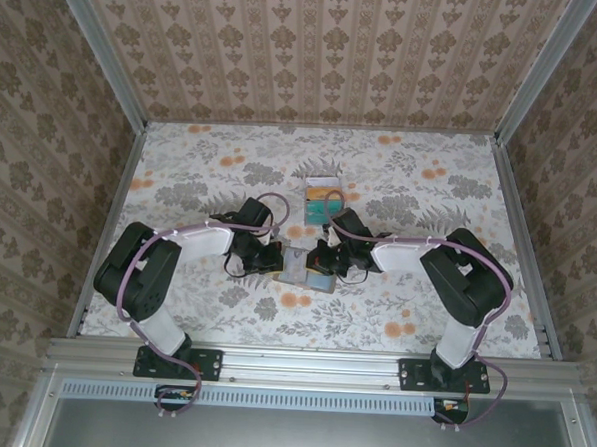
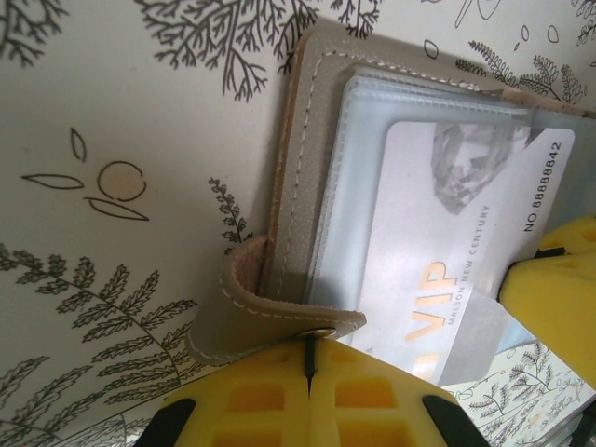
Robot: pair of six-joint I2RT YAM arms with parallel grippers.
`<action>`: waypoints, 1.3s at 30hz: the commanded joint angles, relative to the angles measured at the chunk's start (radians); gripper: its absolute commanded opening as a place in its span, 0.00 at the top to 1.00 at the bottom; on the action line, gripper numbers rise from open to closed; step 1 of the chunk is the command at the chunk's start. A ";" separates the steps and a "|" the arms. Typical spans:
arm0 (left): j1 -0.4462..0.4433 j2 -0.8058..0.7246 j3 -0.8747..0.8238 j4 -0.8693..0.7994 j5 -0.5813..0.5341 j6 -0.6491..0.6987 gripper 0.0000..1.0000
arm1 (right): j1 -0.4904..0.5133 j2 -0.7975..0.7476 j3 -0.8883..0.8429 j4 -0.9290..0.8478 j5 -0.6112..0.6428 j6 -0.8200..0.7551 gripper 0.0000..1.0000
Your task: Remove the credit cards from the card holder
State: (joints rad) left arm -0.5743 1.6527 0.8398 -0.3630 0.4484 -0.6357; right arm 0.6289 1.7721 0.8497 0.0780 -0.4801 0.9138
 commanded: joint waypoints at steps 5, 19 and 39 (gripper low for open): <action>0.012 0.035 0.008 -0.060 -0.030 0.018 1.00 | -0.024 -0.060 -0.042 -0.063 0.021 -0.032 1.00; 0.013 0.033 0.019 -0.069 -0.030 0.025 1.00 | -0.066 -0.164 -0.101 -0.113 0.020 -0.066 1.00; 0.013 0.000 0.058 -0.083 -0.035 0.012 0.78 | -0.081 -0.278 -0.013 -0.313 0.025 -0.198 1.00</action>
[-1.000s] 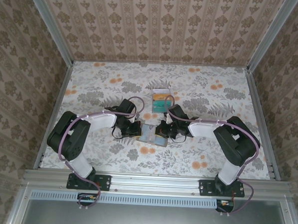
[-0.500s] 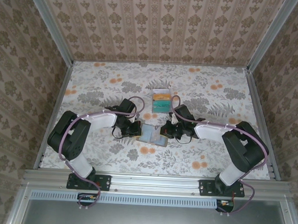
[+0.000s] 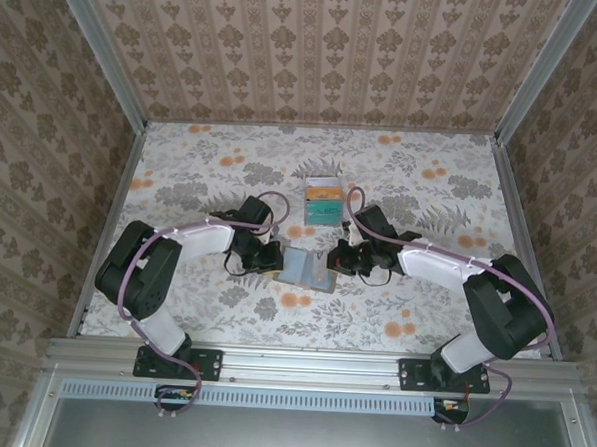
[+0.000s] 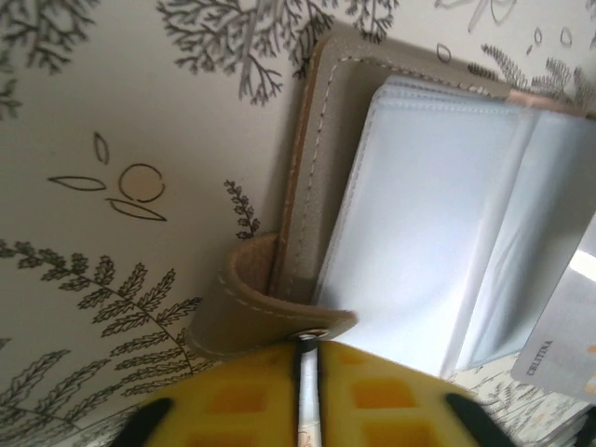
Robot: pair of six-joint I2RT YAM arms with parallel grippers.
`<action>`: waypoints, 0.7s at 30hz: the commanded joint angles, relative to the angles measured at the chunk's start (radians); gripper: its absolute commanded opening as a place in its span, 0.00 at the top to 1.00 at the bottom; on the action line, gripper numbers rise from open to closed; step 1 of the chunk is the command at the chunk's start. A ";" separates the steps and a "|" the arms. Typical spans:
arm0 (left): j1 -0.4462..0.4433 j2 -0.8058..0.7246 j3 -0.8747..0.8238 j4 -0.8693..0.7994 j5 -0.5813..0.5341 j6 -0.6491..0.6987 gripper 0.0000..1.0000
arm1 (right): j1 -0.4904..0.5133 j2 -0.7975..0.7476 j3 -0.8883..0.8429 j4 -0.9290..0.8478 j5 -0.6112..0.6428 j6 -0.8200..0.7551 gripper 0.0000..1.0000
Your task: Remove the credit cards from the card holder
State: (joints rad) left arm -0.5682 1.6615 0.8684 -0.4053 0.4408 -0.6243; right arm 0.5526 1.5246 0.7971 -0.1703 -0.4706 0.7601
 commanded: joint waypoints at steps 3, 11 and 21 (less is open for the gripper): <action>0.007 -0.025 0.047 -0.059 -0.038 -0.001 0.67 | -0.005 -0.030 0.068 -0.105 0.014 -0.083 1.00; 0.011 -0.119 0.078 -0.089 -0.072 -0.020 0.46 | -0.005 -0.022 0.177 -0.241 0.019 -0.193 1.00; 0.065 -0.288 0.016 -0.082 -0.171 -0.045 0.01 | -0.003 0.004 0.246 -0.303 0.018 -0.248 1.00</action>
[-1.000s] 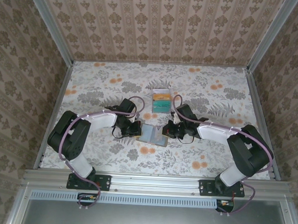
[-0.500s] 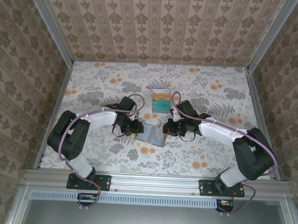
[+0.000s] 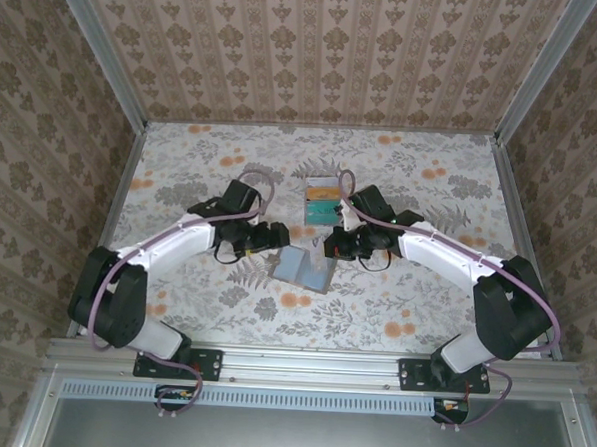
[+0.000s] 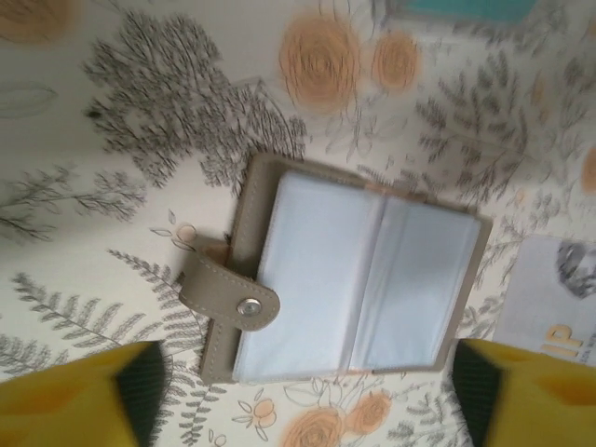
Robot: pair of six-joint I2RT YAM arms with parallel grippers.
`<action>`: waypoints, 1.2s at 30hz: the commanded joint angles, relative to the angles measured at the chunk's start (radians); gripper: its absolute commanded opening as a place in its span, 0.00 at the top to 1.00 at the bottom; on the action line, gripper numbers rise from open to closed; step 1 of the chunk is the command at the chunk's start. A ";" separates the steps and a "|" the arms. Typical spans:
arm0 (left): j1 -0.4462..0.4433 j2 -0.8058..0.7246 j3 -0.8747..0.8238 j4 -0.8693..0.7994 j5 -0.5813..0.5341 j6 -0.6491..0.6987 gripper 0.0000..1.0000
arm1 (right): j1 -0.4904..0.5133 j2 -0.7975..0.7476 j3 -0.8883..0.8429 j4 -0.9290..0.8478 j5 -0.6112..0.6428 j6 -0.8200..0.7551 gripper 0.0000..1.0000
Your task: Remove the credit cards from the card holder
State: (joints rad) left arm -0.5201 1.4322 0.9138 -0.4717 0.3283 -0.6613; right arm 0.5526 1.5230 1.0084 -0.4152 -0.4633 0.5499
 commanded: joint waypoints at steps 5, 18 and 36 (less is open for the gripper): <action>0.052 -0.173 -0.092 0.002 -0.123 -0.018 0.00 | 0.002 0.016 0.085 -0.117 0.040 -0.104 1.00; 0.153 -0.347 -0.175 0.023 -0.175 -0.039 0.00 | 0.092 0.072 0.332 -0.417 0.231 -0.392 1.00; 0.196 -0.433 -0.227 0.031 -0.192 -0.044 0.00 | 0.277 0.050 0.482 -0.511 0.573 -0.866 1.00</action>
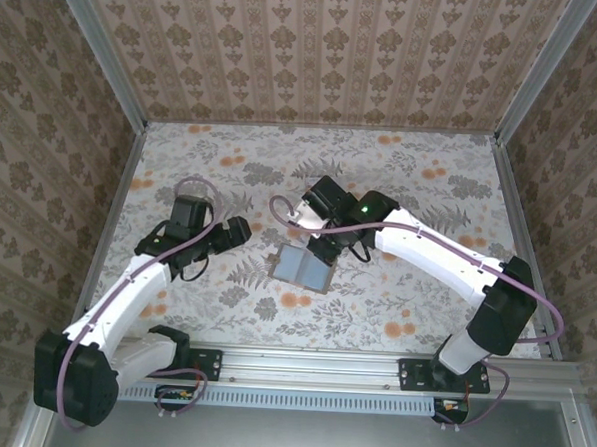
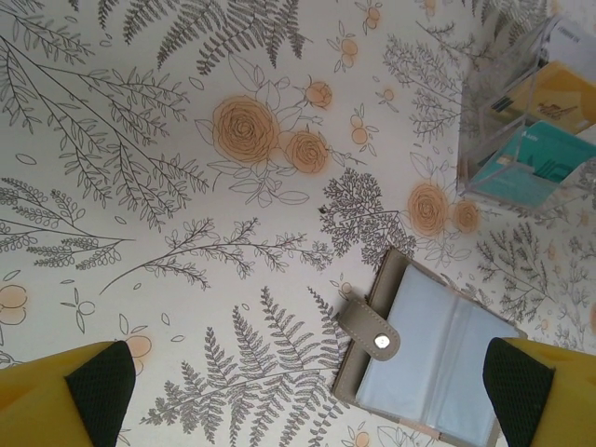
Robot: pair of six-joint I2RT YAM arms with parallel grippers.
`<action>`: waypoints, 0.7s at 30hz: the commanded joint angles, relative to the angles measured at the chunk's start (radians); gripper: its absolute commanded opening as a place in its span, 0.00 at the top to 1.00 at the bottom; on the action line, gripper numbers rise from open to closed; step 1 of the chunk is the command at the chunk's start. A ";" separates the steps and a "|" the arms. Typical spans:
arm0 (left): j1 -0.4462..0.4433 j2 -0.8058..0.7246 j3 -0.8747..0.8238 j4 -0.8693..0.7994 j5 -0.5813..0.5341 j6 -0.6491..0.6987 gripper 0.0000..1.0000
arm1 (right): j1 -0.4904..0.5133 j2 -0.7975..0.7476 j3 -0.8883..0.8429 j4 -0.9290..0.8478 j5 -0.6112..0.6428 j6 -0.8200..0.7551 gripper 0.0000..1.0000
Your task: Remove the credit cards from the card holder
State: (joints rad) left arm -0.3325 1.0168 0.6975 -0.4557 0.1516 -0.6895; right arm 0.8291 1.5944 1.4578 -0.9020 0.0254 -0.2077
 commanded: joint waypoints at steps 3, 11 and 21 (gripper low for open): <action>0.009 -0.023 -0.010 0.011 -0.017 -0.019 0.00 | 0.001 -0.021 0.041 0.002 0.148 -0.178 1.00; 0.011 -0.047 -0.002 0.001 -0.021 -0.015 0.00 | -0.020 0.009 0.042 0.163 0.307 -0.360 1.00; 0.011 -0.089 -0.007 -0.024 -0.026 -0.018 0.00 | -0.110 0.131 0.144 0.234 0.302 -0.513 1.00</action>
State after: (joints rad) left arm -0.3309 0.9497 0.6956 -0.4660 0.1440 -0.6895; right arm 0.7361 1.6966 1.5608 -0.7040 0.3065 -0.6350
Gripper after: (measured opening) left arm 0.999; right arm 0.067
